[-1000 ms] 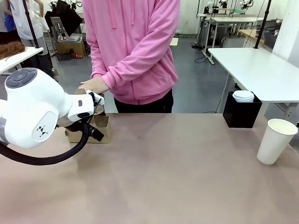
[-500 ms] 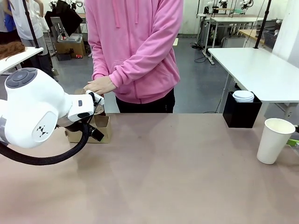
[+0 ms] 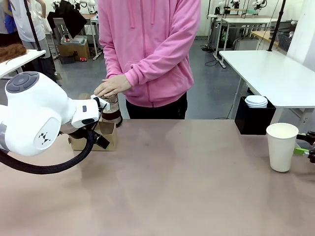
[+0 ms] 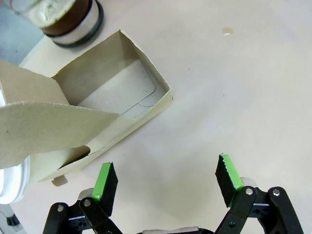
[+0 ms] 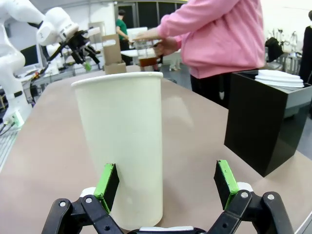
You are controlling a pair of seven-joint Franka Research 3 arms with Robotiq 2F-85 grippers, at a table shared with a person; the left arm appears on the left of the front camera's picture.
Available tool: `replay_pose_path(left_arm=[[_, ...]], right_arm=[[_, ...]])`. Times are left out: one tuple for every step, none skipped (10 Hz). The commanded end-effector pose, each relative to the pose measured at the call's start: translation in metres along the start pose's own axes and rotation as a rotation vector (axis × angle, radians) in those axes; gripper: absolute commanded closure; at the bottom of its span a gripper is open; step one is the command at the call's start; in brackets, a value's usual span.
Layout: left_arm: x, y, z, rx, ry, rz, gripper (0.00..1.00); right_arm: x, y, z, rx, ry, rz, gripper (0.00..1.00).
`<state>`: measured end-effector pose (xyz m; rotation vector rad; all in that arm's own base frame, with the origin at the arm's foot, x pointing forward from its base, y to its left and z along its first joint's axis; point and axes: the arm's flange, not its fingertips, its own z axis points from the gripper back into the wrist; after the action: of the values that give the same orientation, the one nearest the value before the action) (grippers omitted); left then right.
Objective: Pour a drink into a cup and package it in a carrier.
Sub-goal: Pick up the 600 ml Paper Cup and place it in the middle top area of the table.
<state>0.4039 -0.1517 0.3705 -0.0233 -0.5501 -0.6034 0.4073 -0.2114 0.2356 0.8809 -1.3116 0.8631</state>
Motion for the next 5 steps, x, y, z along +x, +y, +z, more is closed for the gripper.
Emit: replay_pose_path(left_arm=[[-0.0002,-0.0001,0.0002,-0.001,0.000,0.000,0.00],[-0.0002,-0.0001,0.0002,-0.001,0.000,0.000,0.00],[-0.0002,-0.0001,0.0002,-0.001,0.000,0.000,0.00],[-0.0002,-0.0001,0.0002,-0.001,0.000,0.000,0.00],[-0.0002,-0.0001,0.0002,-0.001,0.000,0.000,0.00]], right_arm=[[-0.0002,0.0116,0.0063,0.061,0.005,0.009,0.00],[0.0026,0.0162,0.0100,0.094,0.008,0.003,0.00],[0.0043,0.0184,0.0103,0.108,0.020,0.003,0.00],[0.0055,0.0193,0.0066,0.121,0.019,0.002,0.00],[0.0063,0.0208,0.0009,0.137,0.017,0.002,0.00]])
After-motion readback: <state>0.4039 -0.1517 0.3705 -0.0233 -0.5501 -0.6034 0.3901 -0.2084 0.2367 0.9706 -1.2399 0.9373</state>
